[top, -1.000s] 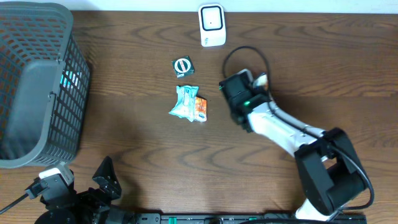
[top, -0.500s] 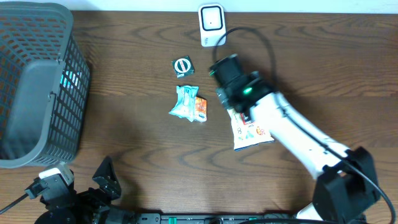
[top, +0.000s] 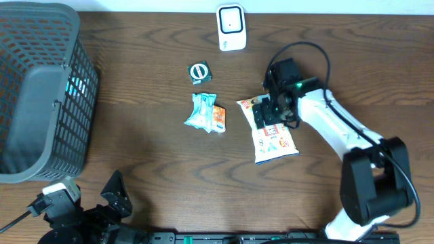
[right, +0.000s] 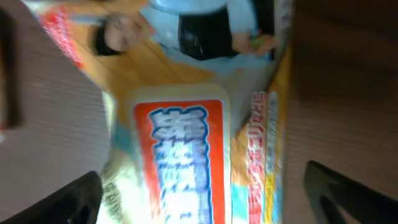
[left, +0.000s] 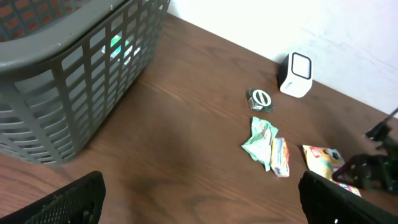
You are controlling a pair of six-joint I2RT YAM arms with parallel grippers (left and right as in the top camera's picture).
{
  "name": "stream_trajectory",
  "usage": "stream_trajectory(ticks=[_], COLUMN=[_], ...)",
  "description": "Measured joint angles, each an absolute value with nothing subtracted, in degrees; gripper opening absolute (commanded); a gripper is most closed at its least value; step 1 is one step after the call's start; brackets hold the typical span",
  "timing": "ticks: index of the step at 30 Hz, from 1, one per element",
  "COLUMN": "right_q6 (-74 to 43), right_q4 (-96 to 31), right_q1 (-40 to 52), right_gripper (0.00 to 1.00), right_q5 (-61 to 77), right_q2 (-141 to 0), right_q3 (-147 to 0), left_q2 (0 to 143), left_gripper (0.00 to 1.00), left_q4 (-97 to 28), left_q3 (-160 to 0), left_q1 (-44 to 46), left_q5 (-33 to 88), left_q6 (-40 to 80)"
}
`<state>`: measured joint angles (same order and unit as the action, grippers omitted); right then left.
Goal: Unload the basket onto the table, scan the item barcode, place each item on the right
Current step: 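Lift the chip bag up to the scanner window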
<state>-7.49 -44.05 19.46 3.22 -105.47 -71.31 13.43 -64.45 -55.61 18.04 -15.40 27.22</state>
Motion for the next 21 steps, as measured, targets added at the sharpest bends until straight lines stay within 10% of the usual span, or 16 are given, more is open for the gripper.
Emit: stream_trajectory(ticks=[2, 11, 21], right_q6=[-7.64, -9.87, -11.18], right_q4=[-43.48, -42.37, -40.29], right_q1=[19.86, 20.21, 20.38], right_gripper=[0.93, 0.01, 0.01], right_q5=[3.09, 2.24, 2.59], right_q2=[-107.42, -112.07, -111.39], right_q3=[-70.76, -71.33, -78.02], left_q2=[13.43, 13.43, 13.43], left_gripper=[0.97, 0.98, 0.98], left_q4=[-64.45, -64.45, -64.45], left_q3=[-55.61, -55.61, -55.61], left_q1=[18.04, 18.04, 18.04], left_q5=[-15.40, -15.40, -15.40], left_q6=[27.22, 27.22, 27.22])
